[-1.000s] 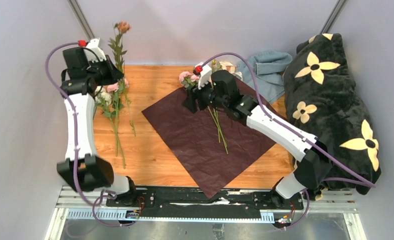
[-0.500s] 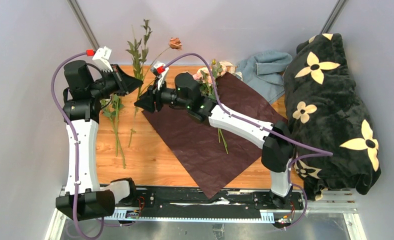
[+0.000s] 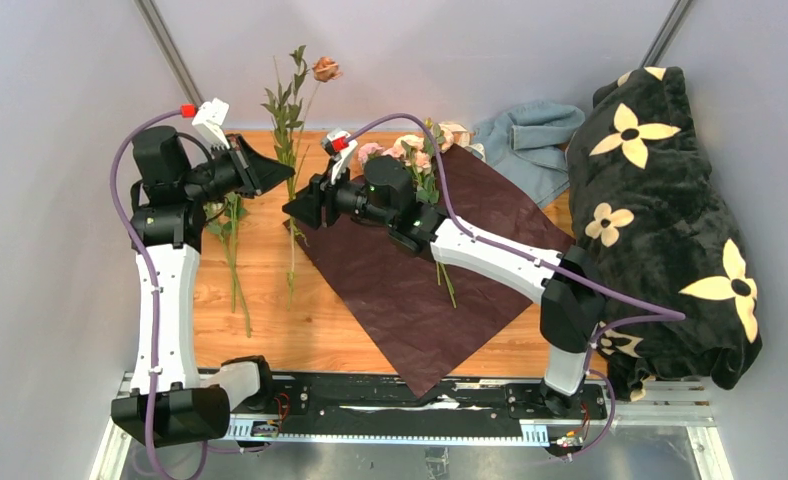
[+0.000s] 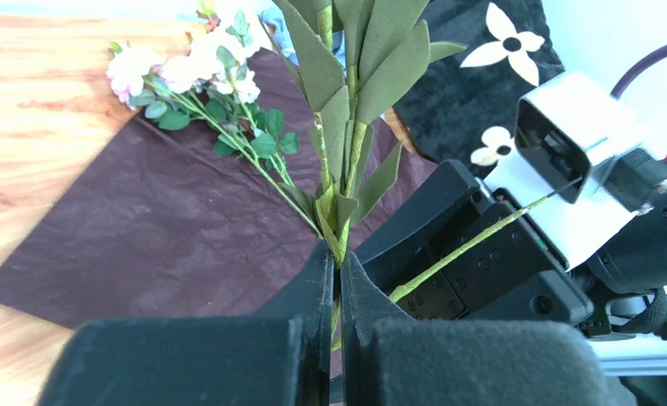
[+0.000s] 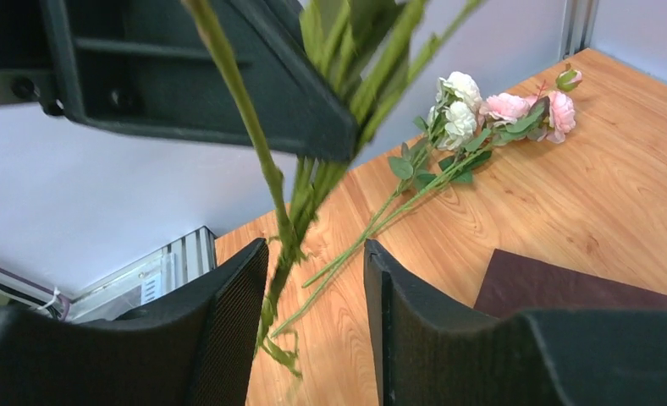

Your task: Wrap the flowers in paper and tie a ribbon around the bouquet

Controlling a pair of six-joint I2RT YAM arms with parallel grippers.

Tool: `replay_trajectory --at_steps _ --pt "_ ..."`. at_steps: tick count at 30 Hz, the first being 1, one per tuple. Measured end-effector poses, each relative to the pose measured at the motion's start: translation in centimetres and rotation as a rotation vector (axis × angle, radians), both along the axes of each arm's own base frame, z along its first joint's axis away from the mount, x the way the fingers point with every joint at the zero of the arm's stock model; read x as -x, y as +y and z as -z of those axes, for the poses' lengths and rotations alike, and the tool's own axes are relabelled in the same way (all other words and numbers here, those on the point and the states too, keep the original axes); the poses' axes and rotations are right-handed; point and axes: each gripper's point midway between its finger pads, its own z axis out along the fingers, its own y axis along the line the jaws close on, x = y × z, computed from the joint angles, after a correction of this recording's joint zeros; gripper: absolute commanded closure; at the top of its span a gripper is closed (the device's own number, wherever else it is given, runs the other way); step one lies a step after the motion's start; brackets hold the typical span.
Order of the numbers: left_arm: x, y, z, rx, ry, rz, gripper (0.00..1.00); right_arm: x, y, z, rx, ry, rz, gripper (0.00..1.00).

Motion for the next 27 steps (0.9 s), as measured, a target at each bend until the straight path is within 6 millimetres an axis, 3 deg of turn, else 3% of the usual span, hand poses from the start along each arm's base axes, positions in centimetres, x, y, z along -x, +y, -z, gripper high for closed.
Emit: replay_trajectory --at_steps 2,6,8,9,10,11,15,17,19,22,25,27 --pt "0.0 -0.3 0.6 0.023 0.017 0.012 1.00 -0.3 0.3 -0.2 -0.008 -0.003 0.003 0.54" --pt "0.1 -0.6 1.8 0.055 0.060 0.023 1.00 -0.8 1.2 -0.1 -0.024 0.000 0.002 0.93" --pt "0.1 -0.6 2.0 0.059 0.066 0.025 0.97 -1.1 1.5 0.4 -0.023 0.008 0.005 1.00" --pt "0.0 -0.6 2.2 0.058 0.067 0.022 0.60 -1.4 1.4 0.6 -0.026 0.017 0.014 1.00" --pt "0.0 -0.6 2.2 0.057 0.066 0.020 0.11 -1.6 1.3 0.7 -0.025 0.023 0.018 1.00" --pt "-0.2 -0.4 2.3 0.044 0.057 0.017 0.02 -1.9 1.1 0.8 -0.021 0.029 0.026 1.00" --pt "-2.0 1.8 3.6 -0.107 0.063 -0.084 0.00 -4.8 -1.5 2.8 0.066 0.079 0.119 1.00" --pt "-4.1 5.0 5.1 -0.252 0.072 -0.202 0.00 -7.4 -4.7 4.8 0.167 0.119 0.214 1.00" --pt "-5.4 8.9 7.9 -0.374 0.128 -0.306 0.00 -10.6 -9.5 7.4 0.297 0.160 0.362 1.00" --pt "-6.1 14.6 13.7 -0.551 0.279 -0.425 0.00 -14.1 -16.2 11.4 0.463 0.224 0.533 0.99" --pt "-5.3 19.1 21.1 -0.708 0.497 -0.468 0.00 -16.0 -22.2 16.1 0.611 0.330 0.634 0.84" --pt "-4.3 20.7 24.9 -0.779 0.621 -0.459 0.02 -17.0 -24.7 18.9 0.678 0.384 0.672 0.72"
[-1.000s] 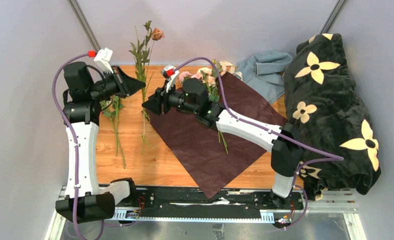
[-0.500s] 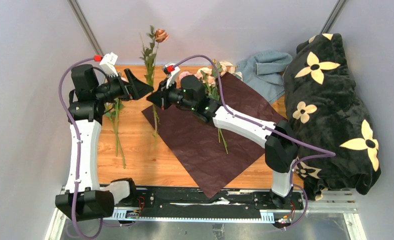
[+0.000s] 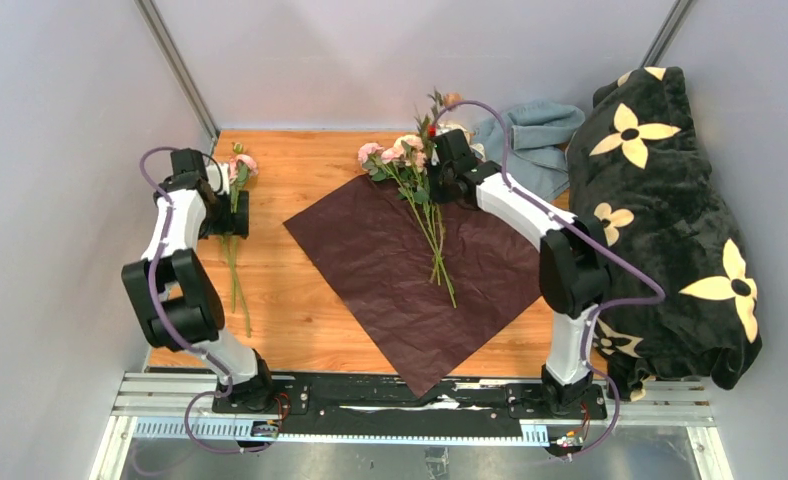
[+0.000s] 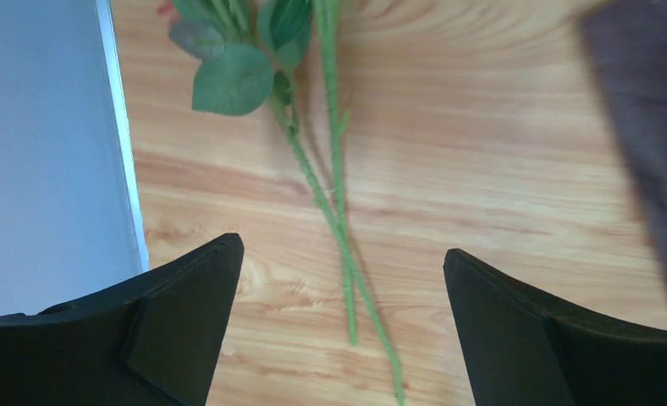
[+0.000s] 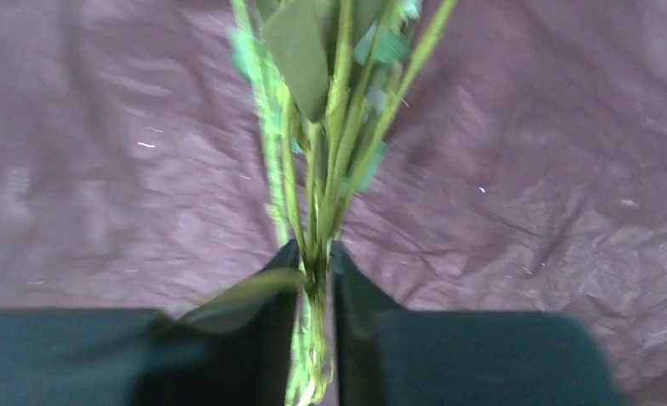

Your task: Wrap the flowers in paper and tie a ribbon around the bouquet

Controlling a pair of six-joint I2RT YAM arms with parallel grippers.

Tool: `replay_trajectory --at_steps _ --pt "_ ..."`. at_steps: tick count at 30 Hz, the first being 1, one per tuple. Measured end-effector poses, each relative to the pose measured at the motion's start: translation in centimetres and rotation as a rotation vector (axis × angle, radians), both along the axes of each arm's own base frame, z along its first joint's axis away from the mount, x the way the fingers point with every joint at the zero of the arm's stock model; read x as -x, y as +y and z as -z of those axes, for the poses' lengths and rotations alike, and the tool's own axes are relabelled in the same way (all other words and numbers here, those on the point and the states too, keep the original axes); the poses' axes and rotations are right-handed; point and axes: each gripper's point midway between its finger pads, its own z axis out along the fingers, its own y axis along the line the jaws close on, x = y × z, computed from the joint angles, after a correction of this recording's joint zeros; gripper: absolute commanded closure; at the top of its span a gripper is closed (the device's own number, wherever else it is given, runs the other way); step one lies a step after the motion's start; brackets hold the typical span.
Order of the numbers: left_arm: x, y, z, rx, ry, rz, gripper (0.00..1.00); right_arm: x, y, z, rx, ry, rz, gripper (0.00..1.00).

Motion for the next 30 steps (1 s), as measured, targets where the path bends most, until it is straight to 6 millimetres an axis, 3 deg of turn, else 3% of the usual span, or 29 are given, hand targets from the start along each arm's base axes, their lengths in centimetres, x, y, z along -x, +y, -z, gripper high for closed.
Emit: replay_trajectory --at_steps 2,6,9,12,15,18,22,26,30 --pt "0.9 1.3 3.2 -0.039 0.118 -0.014 0.08 -0.8 -2.0 3.4 0.061 0.070 0.032 0.62" --pt "1.4 2.0 6.0 -0.055 0.215 -0.005 0.22 -1.1 -4.7 8.6 0.178 0.211 0.063 0.55" --pt "1.4 2.5 6.8 -0.071 0.234 0.002 0.27 -0.6 -5.9 9.3 0.247 0.265 0.061 0.54" --pt "1.2 3.3 7.0 -0.066 0.217 -0.018 0.37 -0.2 -6.3 7.3 0.281 0.248 0.062 0.54" --pt "1.1 5.1 6.9 -0.025 0.170 -0.078 0.41 1.0 -6.5 4.1 0.302 0.196 0.073 0.54" --pt "1.5 7.2 7.5 0.024 0.120 -0.162 0.47 3.4 -5.5 -0.6 0.303 0.100 0.063 0.54" --pt "0.8 6.9 9.3 0.099 0.108 -0.190 0.54 7.1 -3.5 -4.7 0.296 0.009 0.031 0.54" --pt "0.0 5.5 11.4 0.183 0.121 -0.173 0.53 10.0 -3.0 -5.5 0.325 -0.001 0.026 0.55" --pt "-1.1 5.1 10.9 0.218 0.081 -0.173 0.52 11.9 -3.8 -4.5 0.389 0.030 0.055 0.56"
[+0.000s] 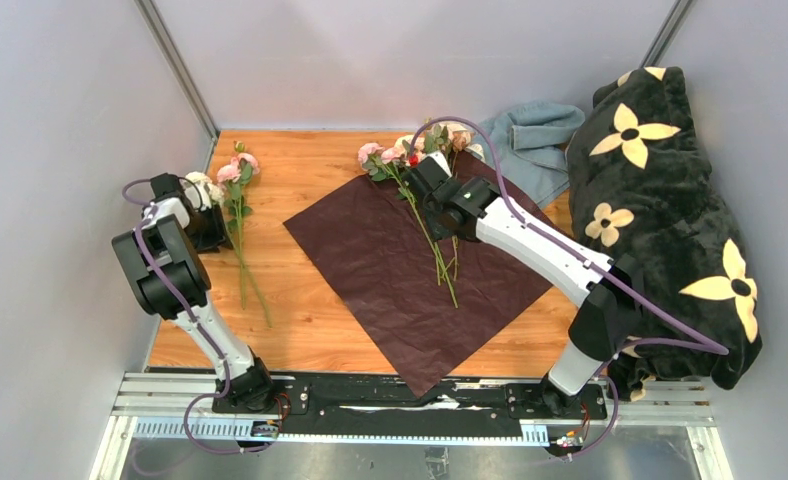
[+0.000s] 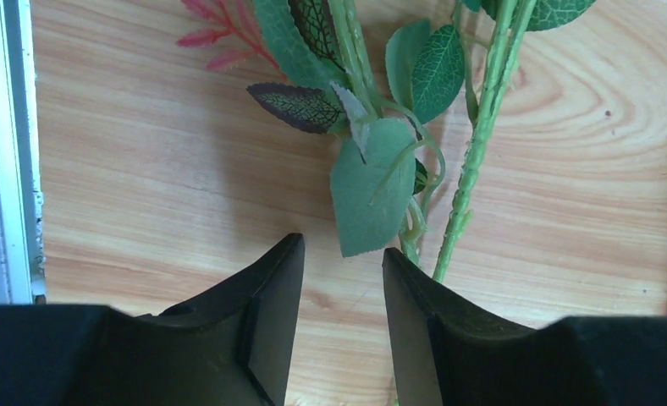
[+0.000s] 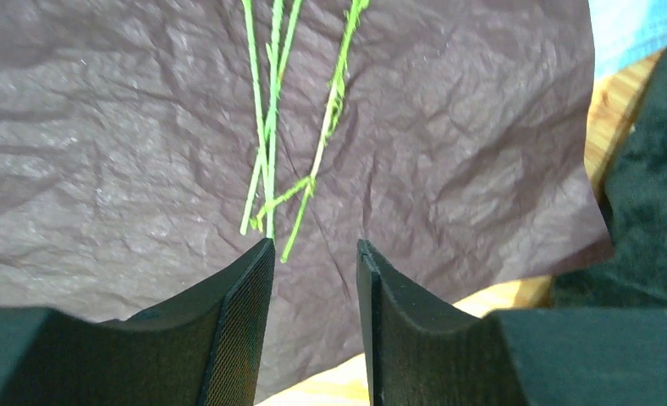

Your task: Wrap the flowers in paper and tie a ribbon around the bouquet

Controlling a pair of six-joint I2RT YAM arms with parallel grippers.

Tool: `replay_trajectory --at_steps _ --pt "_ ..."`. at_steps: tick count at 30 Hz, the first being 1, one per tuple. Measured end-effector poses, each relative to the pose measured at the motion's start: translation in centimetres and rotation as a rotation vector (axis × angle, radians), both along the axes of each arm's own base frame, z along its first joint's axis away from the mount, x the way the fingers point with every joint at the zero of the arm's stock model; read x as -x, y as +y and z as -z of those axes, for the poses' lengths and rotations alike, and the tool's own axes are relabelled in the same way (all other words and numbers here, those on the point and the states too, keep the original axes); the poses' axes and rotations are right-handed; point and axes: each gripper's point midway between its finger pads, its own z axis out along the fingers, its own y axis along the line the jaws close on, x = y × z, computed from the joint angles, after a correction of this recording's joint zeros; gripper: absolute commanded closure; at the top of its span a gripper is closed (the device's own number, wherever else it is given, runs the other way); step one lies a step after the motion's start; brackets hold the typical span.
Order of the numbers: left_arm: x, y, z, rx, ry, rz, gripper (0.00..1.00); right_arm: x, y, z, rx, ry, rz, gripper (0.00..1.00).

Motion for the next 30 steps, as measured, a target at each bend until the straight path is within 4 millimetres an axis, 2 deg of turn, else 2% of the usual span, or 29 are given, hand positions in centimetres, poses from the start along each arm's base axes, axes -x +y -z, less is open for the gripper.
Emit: replay_trajectory --at_steps 4,7,10,12,15,17,20,22,24,25,26,30 --pt "-0.1 -0.3 -1.0 0.006 -0.031 -0.002 0.48 2.0 -1.1 0.7 0.056 0.020 0.030 0.56" --pt "-0.1 -0.6 -3.9 -0.018 -0.112 -0.019 0.43 3.0 -1.1 0.4 0.062 0.015 0.029 0.56" --pt "-1.4 -0.3 -6.6 -0.039 -0.206 -0.043 0.35 3.6 -1.6 -0.2 0.061 0.008 0.039 0.57" --pt "-2.1 -0.1 -6.8 -0.033 -0.224 -0.051 0.33 3.7 -1.9 -0.5 0.068 0.001 0.047 0.57" --pt "-2.8 0.0 -4.9 0.001 -0.197 -0.059 0.35 3.8 -2.3 -0.5 0.083 0.000 0.051 0.57" --pt "-2.7 -0.2 -3.3 0.022 -0.160 -0.064 0.39 3.8 -2.5 -0.5 0.092 -0.003 0.054 0.57" --pt "-2.3 -0.3 -1.0 0.039 -0.104 -0.072 0.52 3.9 -2.7 -0.5 0.103 -0.002 0.057 0.57" --pt "-2.3 -0.2 0.1 0.032 -0.074 -0.071 0.66 3.9 -2.8 -0.5 0.113 0.001 0.057 0.57" --pt "-2.7 0.3 0.0 0.019 -0.078 -0.077 0.83 3.9 -2.9 -0.3 0.123 0.004 0.055 0.57" --pt "-2.8 0.6 0.1 0.005 -0.078 -0.075 0.95 4.0 -3.0 -0.3 0.128 0.006 0.053 0.57" --pt "-2.9 0.7 0.3 -0.002 -0.075 -0.073 1.00 3.9 -3.0 -0.3 0.134 0.007 0.051 0.57" --pt "-2.8 1.0 0.2 -0.014 -0.069 -0.067 1.00 3.9 -3.1 -0.3 0.144 0.005 0.047 0.57"
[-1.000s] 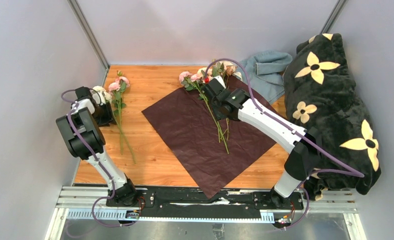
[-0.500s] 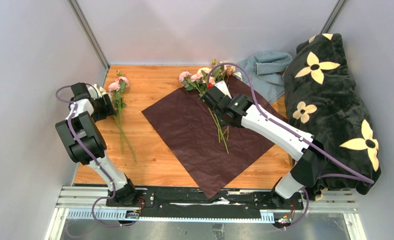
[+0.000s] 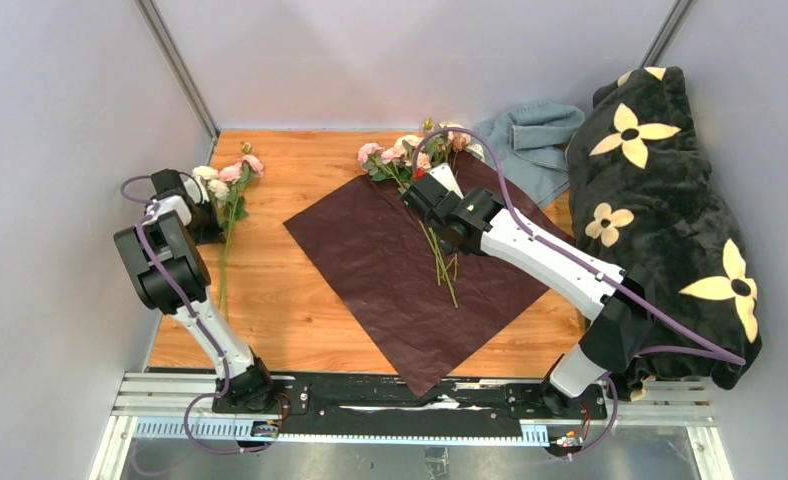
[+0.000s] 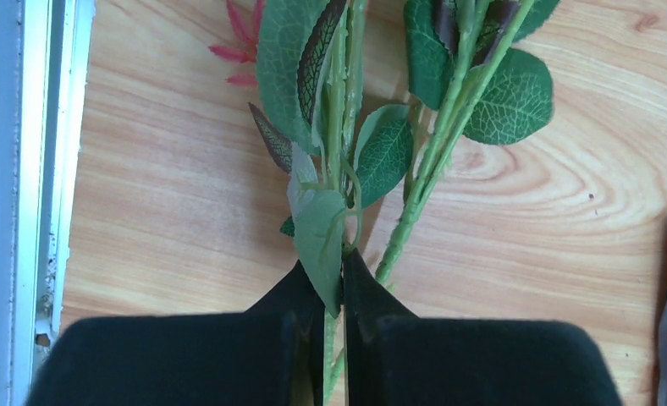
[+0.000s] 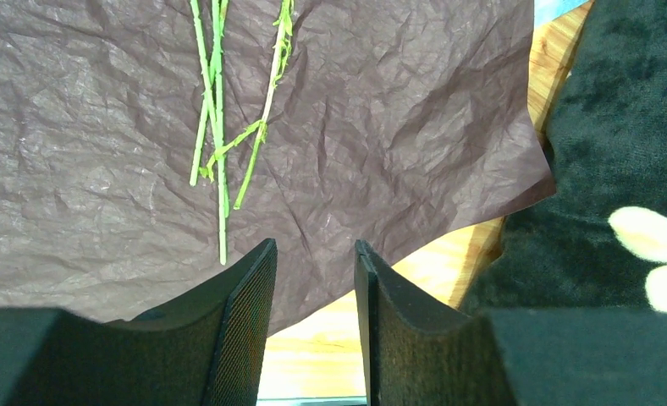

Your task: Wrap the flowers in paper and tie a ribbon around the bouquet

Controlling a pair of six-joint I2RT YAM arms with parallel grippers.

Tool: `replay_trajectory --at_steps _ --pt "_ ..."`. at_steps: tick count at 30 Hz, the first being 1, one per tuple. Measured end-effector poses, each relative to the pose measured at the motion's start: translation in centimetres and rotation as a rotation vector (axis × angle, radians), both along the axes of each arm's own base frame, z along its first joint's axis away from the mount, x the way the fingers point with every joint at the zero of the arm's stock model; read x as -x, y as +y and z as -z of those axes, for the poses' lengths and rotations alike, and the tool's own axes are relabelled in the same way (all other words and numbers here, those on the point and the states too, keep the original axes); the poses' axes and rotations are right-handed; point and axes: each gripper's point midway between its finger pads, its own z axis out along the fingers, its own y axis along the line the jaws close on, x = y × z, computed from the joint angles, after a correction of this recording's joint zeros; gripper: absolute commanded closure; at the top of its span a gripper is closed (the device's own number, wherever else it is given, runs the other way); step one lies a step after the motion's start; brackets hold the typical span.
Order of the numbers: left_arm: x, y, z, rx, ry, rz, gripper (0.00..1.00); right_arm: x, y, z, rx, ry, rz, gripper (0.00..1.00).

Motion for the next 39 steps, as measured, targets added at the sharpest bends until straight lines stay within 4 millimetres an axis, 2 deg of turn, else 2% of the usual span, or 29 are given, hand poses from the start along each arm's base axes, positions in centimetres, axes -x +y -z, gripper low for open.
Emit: replay_trajectory --at_steps 3,5,6,8,11,12,13,15,18,20,22,23,24,25,27,31,34,37,38,39 --pt "0.4 -0.3 -1.0 0.004 -0.006 0.008 1.00 0.0 0.0 -0.2 0.007 -0.002 -0.011 0.57" --pt "0.7 -0.5 -3.0 -0.006 -0.038 0.014 1.00 0.0 0.2 -0.5 0.008 -0.007 -0.022 0.57" --pt "0.8 -0.6 -4.8 -0.018 -0.070 0.020 1.00 0.0 0.4 -0.7 0.007 -0.012 -0.029 0.56" --pt "0.8 -0.7 -9.7 -0.074 -0.173 0.037 1.00 0.1 0.6 -1.2 0.001 -0.025 -0.048 0.55" --pt "1.2 -1.9 -20.3 -0.178 -0.401 0.094 1.00 0.2 1.1 -2.9 -0.049 -0.070 -0.098 0.54" --pt "1.8 -3.0 -25.7 -0.221 -0.528 0.131 1.00 0.4 1.5 -3.9 -0.095 -0.100 -0.132 0.53" --pt "2.3 -4.0 -28.7 -0.237 -0.603 0.162 1.00 0.6 1.6 -4.6 -0.128 -0.117 -0.158 0.50" --pt "4.5 -7.6 -35.3 -0.248 -0.787 0.262 1.00 1.5 2.5 -6.8 -0.248 -0.176 -0.255 0.46" --pt "8.7 -14.3 -40.6 -0.150 -0.964 0.443 1.00 3.5 5.4 -10.6 -0.503 -0.295 -0.469 0.37" --pt "11.0 -18.0 -42.5 -0.059 -1.022 0.538 1.00 4.9 7.4 -12.9 -0.657 -0.363 -0.595 0.30" --pt "13.2 -21.0 -44.1 0.033 -1.065 0.604 1.00 6.2 10.1 -15.7 -0.816 -0.433 -0.720 0.28" --pt "14.3 -22.2 -44.8 0.082 -1.082 0.623 1.00 6.9 11.9 -17.8 -0.908 -0.475 -0.794 0.27" --pt "14.9 -22.8 -45.2 0.112 -1.092 0.626 1.00 7.4 12.9 -18.9 -0.952 -0.494 -0.833 0.27" --pt "16.0 -23.8 -46.1 0.150 -1.125 0.628 1.00 8.1 14.9 -20.6 -1.020 -0.521 -0.902 0.27" --pt "17.6 -24.9 -47.3 0.206 -1.179 0.617 1.00 9.8 18.6 -22.5 -1.108 -0.529 -1.018 0.27" --pt "21.8 -27.4 -50.0 0.298 -1.284 0.624 1.00 13.2 25.7 -23.4 -1.200 -0.474 -1.205 0.27" --pt "24.3 -28.7 -51.7 0.317 -1.349 0.647 1.00 14.9 28.6 -24.3 -1.234 -0.452 -1.279 0.28" --pt "25.1 -29.2 -52.0 0.350 -1.364 0.651 1.00 15.2 29.6 -25.4 -1.257 -0.470 -1.298 0.30" --pt "25.0 -29.1 -51.9 0.366 -1.357 0.645 1.00 15.1 29.7 -25.7 -1.266 -0.480 -1.298 0.33" --pt "24.7 -29.0 -51.7 0.379 -1.347 0.637 1.00 15.1 29.7 -25.8 -1.273 -0.483 -1.297 0.42"
